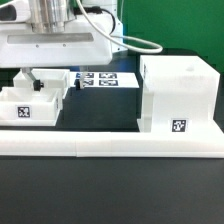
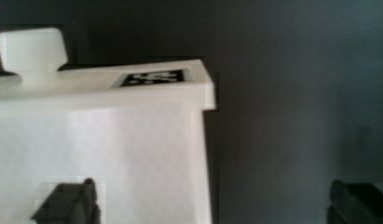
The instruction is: Assemble drawer
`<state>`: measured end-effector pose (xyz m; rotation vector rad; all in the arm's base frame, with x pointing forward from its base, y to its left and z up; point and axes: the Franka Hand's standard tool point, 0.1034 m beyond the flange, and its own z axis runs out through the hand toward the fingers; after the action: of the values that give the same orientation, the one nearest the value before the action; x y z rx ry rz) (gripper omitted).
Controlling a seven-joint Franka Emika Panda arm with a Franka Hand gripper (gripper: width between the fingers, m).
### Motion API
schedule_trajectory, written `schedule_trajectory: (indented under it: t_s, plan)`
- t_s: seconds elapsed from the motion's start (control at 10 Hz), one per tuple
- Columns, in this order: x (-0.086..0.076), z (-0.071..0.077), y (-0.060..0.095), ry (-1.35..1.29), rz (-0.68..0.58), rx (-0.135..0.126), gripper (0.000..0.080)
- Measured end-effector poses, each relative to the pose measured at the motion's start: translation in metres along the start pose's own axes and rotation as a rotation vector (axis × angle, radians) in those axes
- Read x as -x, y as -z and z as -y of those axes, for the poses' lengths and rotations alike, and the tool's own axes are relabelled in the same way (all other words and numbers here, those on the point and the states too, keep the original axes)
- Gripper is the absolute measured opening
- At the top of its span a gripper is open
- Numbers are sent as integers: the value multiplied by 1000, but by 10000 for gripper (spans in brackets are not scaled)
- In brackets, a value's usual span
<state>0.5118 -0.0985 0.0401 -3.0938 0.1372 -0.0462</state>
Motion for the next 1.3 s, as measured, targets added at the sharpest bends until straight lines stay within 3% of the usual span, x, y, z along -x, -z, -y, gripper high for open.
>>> schedule_trajectory:
  t_s: [0.4,0.6,0.9,1.1,1.2,1.3]
  plan:
    - [3,4,-28,24,-19,35,649]
    - [6,8,-32,36,-24,39,649]
    - [6,0,-33,40,-35,47,649]
    - [6,0,-33,40,-35,47,397]
    - [6,0,-33,40,-35,47,397]
    - [6,0,-33,40,-35,47,215]
